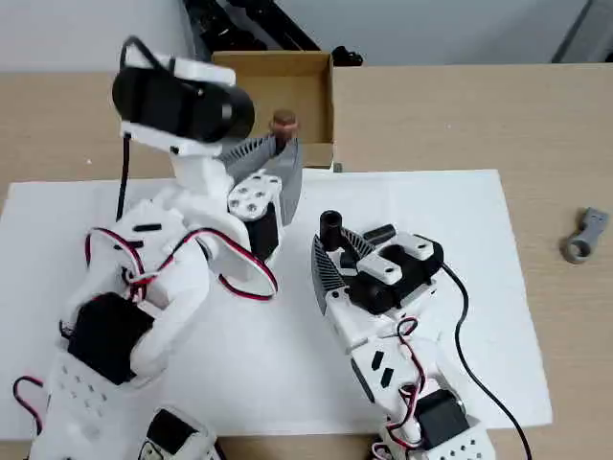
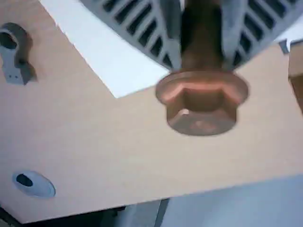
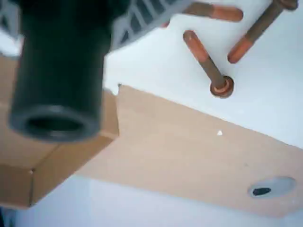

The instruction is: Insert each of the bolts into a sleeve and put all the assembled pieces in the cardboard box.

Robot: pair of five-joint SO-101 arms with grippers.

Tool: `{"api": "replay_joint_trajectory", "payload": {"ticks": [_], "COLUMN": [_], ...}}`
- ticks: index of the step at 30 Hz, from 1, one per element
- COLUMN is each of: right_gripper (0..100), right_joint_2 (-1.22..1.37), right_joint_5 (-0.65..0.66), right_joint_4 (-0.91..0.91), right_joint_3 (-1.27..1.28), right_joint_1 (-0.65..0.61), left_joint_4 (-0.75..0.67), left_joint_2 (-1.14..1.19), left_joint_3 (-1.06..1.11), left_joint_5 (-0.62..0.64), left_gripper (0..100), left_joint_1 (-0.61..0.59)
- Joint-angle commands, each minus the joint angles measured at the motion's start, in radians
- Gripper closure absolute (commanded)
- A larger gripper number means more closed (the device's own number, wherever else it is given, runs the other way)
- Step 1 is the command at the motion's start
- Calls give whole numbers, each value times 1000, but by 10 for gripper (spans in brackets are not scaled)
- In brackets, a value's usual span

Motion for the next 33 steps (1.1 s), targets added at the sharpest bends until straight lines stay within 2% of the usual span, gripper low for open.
{"api": "replay_joint_trajectory", "payload": {"ticks": [1, 4, 6, 21, 33], "right_gripper": [995, 995, 995, 995, 995], "right_joint_2": [-8, -5, -4, -4, -4], "right_joint_5": [-11, -11, -11, -11, -11], "right_joint_4": [2, 2, 2, 2, 2], "right_joint_3": [-6, -6, -6, -6, -8], "right_joint_1": [-7, -7, -7, -8, -8], "left_joint_4": [-169, -298, -325, -358, -284], "left_joint_2": [-69, -69, -52, 6, -2], "left_joint_3": [96, 170, 194, 214, 217], "left_joint_5": [23, 23, 23, 29, 52], "left_gripper": [995, 995, 995, 995, 995], "left_joint_1": [25, 64, 83, 115, 141]}}
